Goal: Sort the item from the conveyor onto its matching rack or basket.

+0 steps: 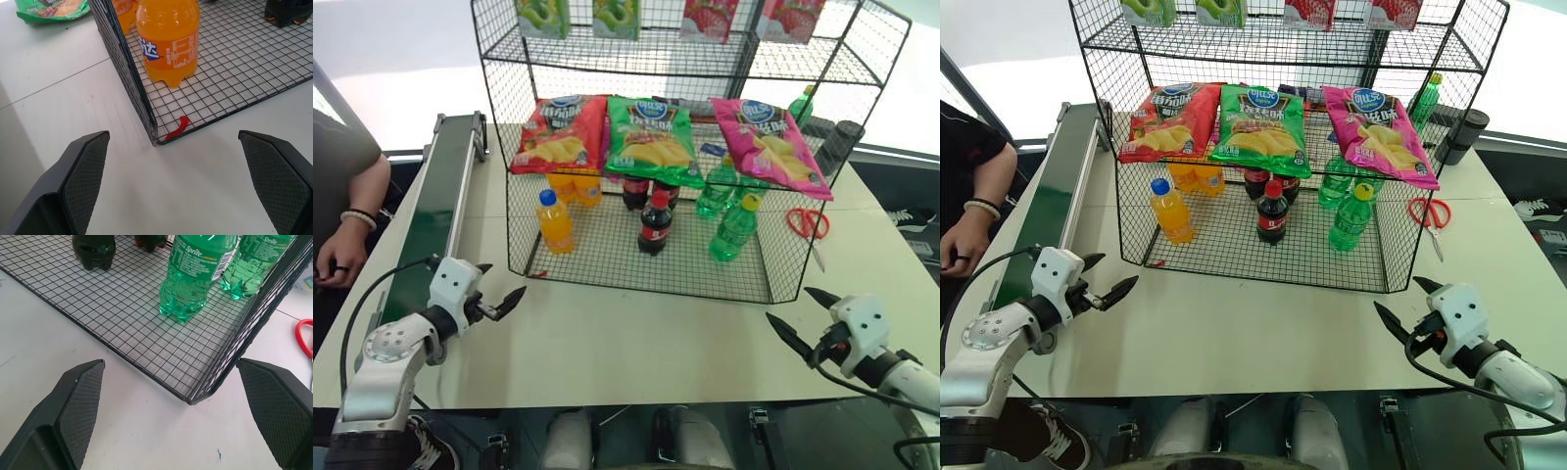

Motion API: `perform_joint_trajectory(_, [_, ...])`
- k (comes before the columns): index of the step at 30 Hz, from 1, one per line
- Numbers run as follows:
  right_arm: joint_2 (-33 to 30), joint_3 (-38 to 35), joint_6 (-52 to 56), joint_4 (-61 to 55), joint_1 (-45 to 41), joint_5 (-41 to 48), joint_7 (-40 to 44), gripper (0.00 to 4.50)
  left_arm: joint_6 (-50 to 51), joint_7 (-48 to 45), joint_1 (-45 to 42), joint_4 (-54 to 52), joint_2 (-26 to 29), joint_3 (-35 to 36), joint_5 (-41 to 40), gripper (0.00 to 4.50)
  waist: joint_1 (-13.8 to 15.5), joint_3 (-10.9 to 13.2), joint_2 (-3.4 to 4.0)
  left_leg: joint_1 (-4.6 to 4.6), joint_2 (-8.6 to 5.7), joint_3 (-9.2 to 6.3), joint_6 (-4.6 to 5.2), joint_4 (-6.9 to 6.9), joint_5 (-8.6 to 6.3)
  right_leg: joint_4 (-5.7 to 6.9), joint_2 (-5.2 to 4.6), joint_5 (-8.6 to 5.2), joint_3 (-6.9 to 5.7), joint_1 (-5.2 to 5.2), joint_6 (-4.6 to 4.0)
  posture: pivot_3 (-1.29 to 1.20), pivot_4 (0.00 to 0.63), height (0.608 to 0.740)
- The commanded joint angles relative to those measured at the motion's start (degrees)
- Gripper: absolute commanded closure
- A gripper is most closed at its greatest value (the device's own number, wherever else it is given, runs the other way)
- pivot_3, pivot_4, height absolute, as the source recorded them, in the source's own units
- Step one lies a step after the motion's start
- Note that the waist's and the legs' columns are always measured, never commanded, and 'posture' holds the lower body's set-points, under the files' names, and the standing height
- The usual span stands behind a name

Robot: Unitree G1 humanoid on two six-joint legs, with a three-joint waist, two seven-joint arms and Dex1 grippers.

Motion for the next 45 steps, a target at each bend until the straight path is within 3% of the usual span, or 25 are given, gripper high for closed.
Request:
perform_joint_trajectory(1, [0.38, -0.73, -1.89, 0.23, 0.01, 0.2, 0.34, 0.01, -1.12, 0.7, -0.84, -0.57, -0.06, 1.29, -0.01, 0.0, -0.02, 0.0, 0.0, 0.0, 0.0, 0.0, 0.0, 0.0, 0.0, 0.0, 0.0, 0.0, 0.0, 0.0, 0.0, 0.0, 0.15, 0.734])
perform_joint_trajectory(12, [0.49, -0.01, -2.69, 1.36, -0.53, 0.3, 0.56, 0.01, -0.76, 0.99, -0.9, -0.52, 0.04, 0.62, 0.58, 0.0, -0.02, 0.0, 0.01, 0.0, 0.01, 0.02, 0.0, 0.0, 0.0, 0.0, 0.01, 0.0, 0.02, -0.01, 0.0, 0.0, 0.15, 0.734])
perform_joint_trajectory(27, [0.53, 0.78, 6.07, -8.57, -1.14, 1.65, -3.0, 0.01, -1.07, 2.19, -1.11, -0.68, -2.24, -0.48, 1.21, 0.0, 0.0, -0.02, 0.01, 0.01, 0.01, 0.03, 0.0, 0.0, 0.0, 0.01, 0.0, 0.01, 0.04, 0.0, 0.0, 0.0, 0.15, 0.734])
perform_joint_trajectory(45, [1.33, -0.04, 8.87, -10.95, -1.41, 3.75, -3.87, 0.01, -0.57, 1.13, 1.93, -3.51, -2.26, -0.18, 0.27, 0.0, -0.03, -0.01, 0.01, 0.0, 0.01, 0.03, 0.0, 0.01, 0.0, 0.01, 0.01, 0.01, 0.04, -0.01, 0.0, 0.0, 0.15, 0.734])
